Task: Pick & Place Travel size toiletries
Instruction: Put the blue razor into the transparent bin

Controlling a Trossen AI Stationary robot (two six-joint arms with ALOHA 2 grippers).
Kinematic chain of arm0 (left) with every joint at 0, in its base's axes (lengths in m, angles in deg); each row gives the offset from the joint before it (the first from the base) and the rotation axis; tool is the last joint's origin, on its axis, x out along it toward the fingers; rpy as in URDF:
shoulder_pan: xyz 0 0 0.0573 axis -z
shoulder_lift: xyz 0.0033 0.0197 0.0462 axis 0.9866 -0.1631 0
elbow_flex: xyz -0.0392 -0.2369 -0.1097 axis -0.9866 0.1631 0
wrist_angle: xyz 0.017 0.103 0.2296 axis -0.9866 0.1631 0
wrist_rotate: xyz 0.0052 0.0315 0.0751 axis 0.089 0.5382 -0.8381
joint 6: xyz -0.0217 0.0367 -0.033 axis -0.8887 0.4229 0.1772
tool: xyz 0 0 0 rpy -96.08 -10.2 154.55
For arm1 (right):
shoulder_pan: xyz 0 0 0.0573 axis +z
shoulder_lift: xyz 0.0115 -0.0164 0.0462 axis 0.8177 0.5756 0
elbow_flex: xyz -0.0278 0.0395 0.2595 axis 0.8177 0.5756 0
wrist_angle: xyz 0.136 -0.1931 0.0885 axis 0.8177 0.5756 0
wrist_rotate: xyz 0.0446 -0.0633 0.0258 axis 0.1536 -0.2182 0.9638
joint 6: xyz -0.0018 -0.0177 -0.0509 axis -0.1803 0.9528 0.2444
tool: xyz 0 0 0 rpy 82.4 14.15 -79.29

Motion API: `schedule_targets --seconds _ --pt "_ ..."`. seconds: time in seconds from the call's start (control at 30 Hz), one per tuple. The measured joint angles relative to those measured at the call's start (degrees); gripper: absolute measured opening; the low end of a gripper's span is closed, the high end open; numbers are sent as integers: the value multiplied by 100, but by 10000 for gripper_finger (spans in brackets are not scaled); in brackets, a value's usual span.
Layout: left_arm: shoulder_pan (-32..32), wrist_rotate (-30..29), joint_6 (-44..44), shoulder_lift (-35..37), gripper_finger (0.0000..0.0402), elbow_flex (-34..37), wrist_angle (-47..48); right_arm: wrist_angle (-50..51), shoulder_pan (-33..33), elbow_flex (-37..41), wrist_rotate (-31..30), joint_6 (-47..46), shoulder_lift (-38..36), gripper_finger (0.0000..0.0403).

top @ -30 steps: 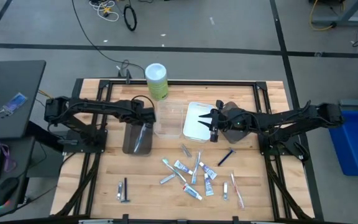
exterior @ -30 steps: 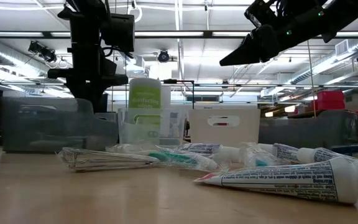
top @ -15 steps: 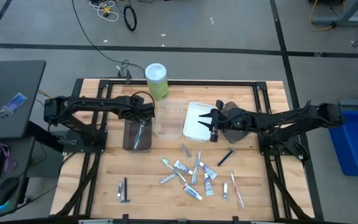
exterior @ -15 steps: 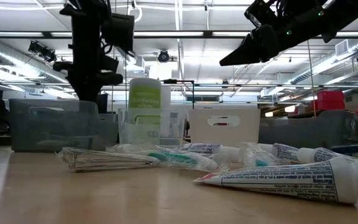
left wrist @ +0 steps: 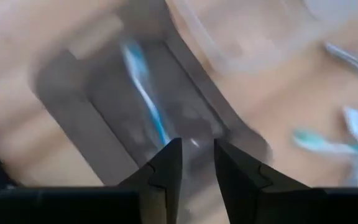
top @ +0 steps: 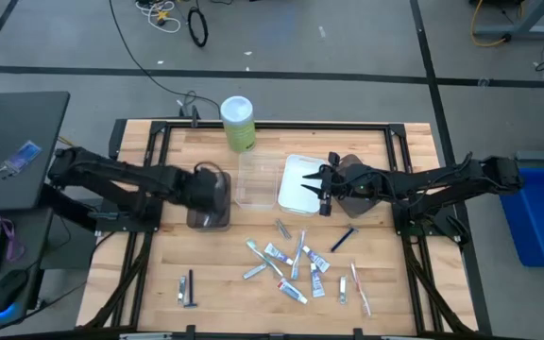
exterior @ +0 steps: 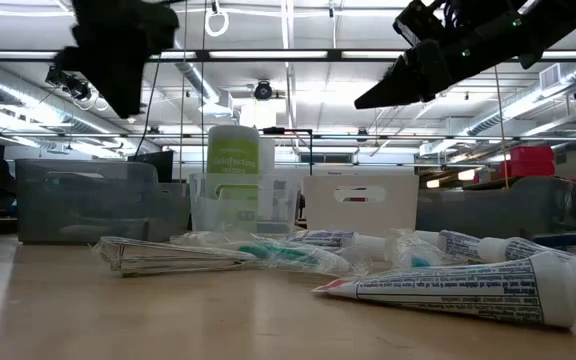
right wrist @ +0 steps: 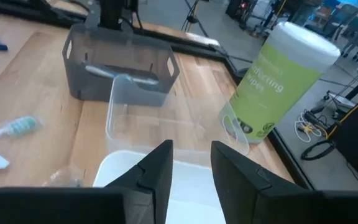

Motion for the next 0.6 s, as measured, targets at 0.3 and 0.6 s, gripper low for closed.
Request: schedule_targets --seconds 0.3,0.6 --pt "1607 974 -1987 -372 128 6 -395 83 0 0 0 0 0 106" --pt "2726 1838 -4140 -1361 153 4 -730 66 2 0 0 0 0 107"
